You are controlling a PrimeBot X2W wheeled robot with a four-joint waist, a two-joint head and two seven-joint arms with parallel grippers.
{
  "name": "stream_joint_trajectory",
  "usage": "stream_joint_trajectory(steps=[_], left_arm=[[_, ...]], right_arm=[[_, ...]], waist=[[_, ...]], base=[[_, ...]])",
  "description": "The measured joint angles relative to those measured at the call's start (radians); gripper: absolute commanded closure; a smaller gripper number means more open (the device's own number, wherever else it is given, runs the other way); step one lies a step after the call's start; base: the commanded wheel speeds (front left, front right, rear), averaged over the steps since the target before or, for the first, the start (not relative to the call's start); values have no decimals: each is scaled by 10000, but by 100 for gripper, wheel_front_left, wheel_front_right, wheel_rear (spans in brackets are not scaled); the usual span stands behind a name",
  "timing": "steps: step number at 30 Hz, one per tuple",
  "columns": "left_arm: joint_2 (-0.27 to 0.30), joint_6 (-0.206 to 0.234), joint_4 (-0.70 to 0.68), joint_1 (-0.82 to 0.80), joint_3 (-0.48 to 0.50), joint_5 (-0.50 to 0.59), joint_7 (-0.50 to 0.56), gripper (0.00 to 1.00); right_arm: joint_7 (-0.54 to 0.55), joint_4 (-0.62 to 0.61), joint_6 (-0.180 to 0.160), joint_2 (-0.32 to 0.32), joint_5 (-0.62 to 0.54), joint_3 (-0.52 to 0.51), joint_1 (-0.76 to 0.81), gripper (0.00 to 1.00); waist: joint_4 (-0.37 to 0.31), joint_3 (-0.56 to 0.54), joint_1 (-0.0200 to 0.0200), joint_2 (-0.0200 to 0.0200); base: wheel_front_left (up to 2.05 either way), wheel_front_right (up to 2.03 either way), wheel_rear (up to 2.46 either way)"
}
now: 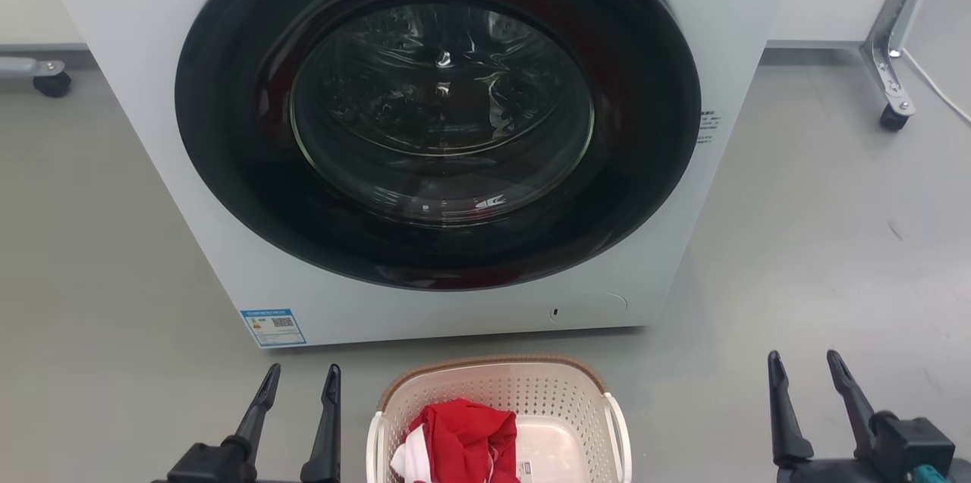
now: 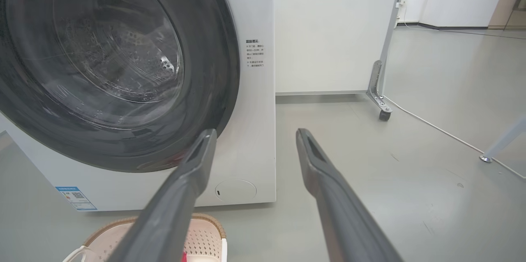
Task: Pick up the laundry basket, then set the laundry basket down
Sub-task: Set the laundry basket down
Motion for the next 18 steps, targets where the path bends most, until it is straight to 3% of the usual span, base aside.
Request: stream_joint_trajectory(steps=[18], left_arm=[[-203, 12, -389, 975, 477, 552, 6, 0]], right_arm=[[0, -729, -12, 173, -326, -431, 951, 0]], waist=[[54, -261, -1, 0]], base=[[0, 0, 0]])
